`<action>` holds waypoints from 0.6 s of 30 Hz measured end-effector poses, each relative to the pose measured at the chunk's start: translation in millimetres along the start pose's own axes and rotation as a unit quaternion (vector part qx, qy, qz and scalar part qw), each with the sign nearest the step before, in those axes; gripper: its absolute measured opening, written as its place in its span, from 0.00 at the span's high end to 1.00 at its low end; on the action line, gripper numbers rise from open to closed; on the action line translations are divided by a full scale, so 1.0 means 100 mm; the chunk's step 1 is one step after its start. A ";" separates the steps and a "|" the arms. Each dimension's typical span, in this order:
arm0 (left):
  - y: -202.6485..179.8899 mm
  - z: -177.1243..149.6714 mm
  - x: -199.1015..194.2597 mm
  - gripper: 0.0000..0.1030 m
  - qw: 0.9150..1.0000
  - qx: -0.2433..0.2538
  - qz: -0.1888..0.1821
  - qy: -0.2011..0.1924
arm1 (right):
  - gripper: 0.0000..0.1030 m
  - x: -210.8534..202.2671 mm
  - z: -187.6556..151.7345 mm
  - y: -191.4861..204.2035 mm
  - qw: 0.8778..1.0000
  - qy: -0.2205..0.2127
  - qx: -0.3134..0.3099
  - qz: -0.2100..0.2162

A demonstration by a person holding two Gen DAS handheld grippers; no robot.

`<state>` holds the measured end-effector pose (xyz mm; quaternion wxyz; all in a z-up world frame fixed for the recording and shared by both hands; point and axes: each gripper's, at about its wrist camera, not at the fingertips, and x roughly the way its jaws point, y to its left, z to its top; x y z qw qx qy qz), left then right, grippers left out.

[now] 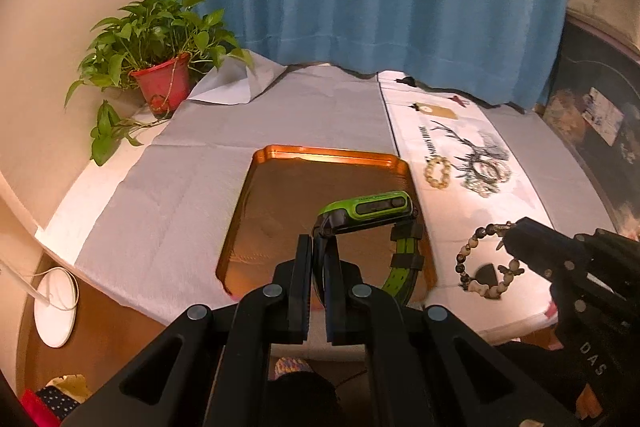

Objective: Organize jewelry
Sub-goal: 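Carry the watch in the left tool into the tray while the right tool drops the bead bracelet beside it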

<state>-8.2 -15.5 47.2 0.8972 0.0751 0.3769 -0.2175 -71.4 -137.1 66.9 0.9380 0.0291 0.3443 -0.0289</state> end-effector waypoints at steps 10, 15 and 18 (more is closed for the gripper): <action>0.16 0.25 0.62 0.97 1.000 -0.009 0.017 0.010 | 0.92 0.84 0.17 -0.10 1.000 0.019 0.003 0.018; 0.22 0.30 0.96 0.97 0.999 -0.014 0.025 0.025 | 0.92 1.21 0.20 -0.15 0.999 0.037 0.006 0.025; 0.24 0.30 1.13 0.97 0.999 -0.016 0.027 0.034 | 0.92 1.41 0.19 -0.19 0.998 0.049 0.012 0.028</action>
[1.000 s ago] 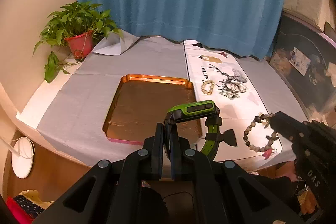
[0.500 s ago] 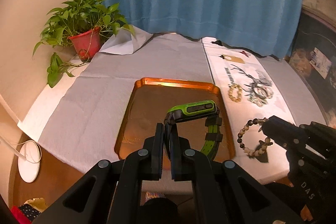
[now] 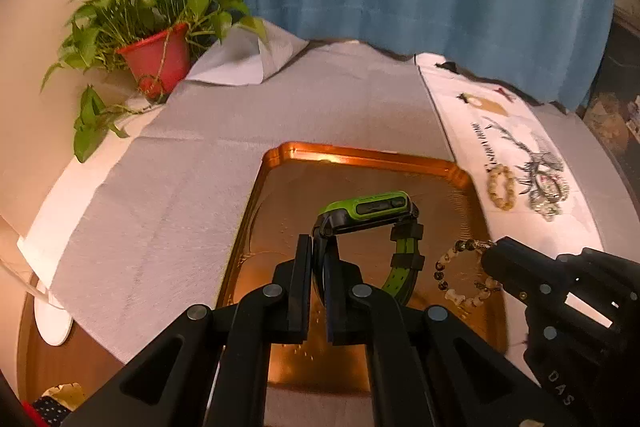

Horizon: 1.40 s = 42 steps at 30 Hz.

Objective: Organize jewelry
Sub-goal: 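Carry the watch in the left tool into the tray while the right tool drops the bead bracelet beside it, then open both tools and lift them back from the tray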

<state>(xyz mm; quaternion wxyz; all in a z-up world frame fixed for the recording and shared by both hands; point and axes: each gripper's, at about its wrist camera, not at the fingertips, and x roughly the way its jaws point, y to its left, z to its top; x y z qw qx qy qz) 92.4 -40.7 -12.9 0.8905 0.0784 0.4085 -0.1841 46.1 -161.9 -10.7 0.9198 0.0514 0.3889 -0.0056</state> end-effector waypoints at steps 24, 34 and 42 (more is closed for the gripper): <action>-0.19 -0.76 -1.25 0.10 0.999 0.003 0.015 -0.043 | 0.44 -1.44 -0.75 0.20 0.997 -0.025 0.047 -0.062; -0.45 -0.95 -2.20 0.10 0.994 0.012 0.011 -0.108 | 0.38 -2.53 -0.95 0.48 0.990 -0.104 0.037 -0.082; -0.57 -1.21 -2.68 0.07 0.989 0.024 0.021 -0.146 | 0.34 -2.87 -1.22 0.60 0.989 -0.119 0.044 -0.076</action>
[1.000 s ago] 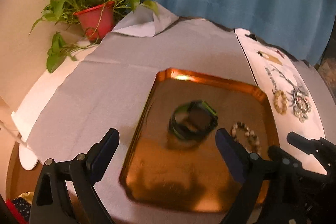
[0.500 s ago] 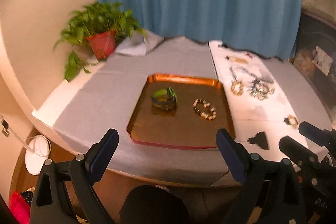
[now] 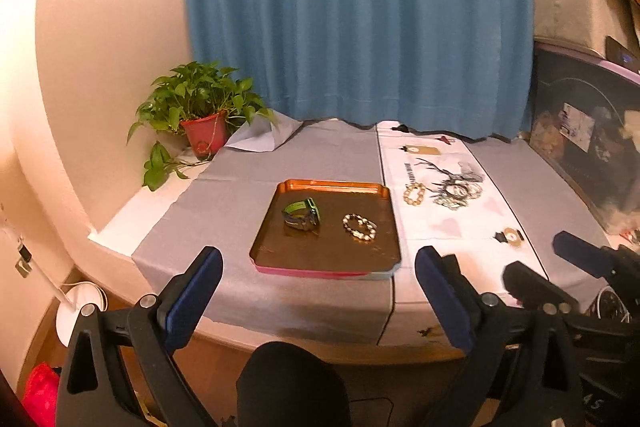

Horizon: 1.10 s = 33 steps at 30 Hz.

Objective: Organize jewelry
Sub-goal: 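Open both tools and lift them back from the tray, then move the left tool to the beige bead bracelet while the right tool reaches the silver hoop bangle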

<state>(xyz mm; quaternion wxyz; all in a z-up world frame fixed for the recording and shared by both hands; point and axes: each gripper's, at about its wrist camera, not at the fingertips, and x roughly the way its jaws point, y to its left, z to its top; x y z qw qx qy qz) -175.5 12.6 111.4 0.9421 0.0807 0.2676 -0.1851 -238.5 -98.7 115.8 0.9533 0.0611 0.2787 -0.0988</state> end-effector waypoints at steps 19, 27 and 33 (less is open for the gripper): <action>-0.36 0.08 0.33 0.01 1.000 0.017 0.009 0.022 | 0.27 0.13 -0.09 -0.80 0.995 0.004 0.084 -0.053; -0.53 0.21 0.87 0.01 0.999 0.010 0.011 0.051 | 0.27 0.58 -0.04 -1.46 0.988 0.028 0.119 -0.095; -0.80 0.40 1.48 0.01 0.997 0.011 -0.003 0.071 | 0.27 1.09 0.10 -1.98 0.983 0.053 0.121 -0.127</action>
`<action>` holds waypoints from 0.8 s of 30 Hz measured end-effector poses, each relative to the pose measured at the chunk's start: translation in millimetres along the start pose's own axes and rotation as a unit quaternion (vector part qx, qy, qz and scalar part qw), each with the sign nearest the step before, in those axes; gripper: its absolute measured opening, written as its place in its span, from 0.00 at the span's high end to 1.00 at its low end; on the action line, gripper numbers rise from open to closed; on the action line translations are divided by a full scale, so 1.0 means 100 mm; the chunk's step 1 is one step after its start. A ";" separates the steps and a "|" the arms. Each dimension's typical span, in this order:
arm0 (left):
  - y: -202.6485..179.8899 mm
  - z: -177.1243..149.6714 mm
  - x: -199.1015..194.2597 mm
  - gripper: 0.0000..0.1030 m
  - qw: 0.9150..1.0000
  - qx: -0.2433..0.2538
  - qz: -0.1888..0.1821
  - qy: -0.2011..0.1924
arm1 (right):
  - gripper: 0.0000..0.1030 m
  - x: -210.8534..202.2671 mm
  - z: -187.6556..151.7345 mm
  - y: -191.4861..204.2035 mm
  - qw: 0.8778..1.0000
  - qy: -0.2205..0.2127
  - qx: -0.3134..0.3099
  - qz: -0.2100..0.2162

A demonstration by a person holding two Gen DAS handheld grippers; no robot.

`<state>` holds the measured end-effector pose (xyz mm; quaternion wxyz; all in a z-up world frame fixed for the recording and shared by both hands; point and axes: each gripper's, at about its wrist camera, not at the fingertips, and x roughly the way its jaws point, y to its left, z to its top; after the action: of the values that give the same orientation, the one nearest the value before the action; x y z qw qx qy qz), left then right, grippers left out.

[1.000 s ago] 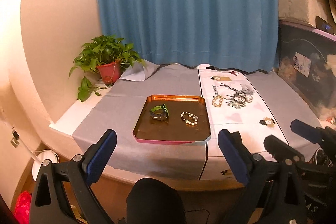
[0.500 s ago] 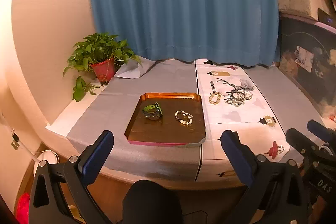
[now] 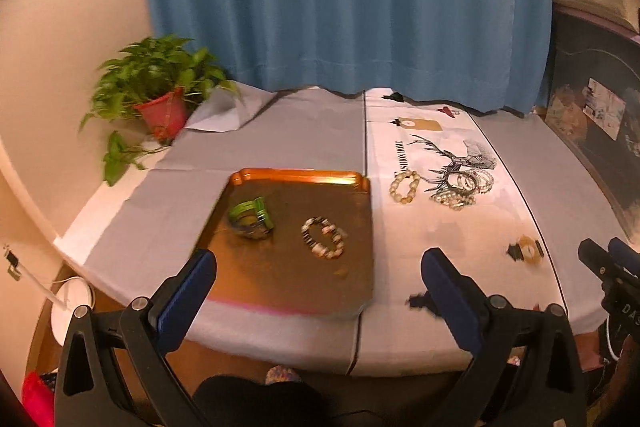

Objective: Organize jewelry
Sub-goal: 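Move the left tool to the beige bead bracelet while the right tool reaches the silver hoop bangle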

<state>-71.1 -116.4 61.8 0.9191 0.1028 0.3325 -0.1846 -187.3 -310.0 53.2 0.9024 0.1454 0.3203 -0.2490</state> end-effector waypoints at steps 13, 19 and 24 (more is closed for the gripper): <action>-0.59 0.59 1.42 0.01 0.998 0.021 -0.003 0.053 | 0.27 1.76 0.68 -0.30 0.998 0.065 -0.010 -0.017; -0.72 0.63 1.73 0.01 0.997 0.038 0.006 0.063 | 0.27 2.52 0.82 -0.07 0.994 0.098 -0.040 -0.028; -0.78 0.57 1.86 0.01 0.996 0.046 0.007 0.073 | 0.27 2.87 0.75 -0.02 0.989 0.126 -0.048 -0.056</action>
<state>61.7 -255.8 -20.9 0.8879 0.1609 0.3890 -0.1855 41.9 -444.9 -77.3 0.8453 0.1145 0.4509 -0.2628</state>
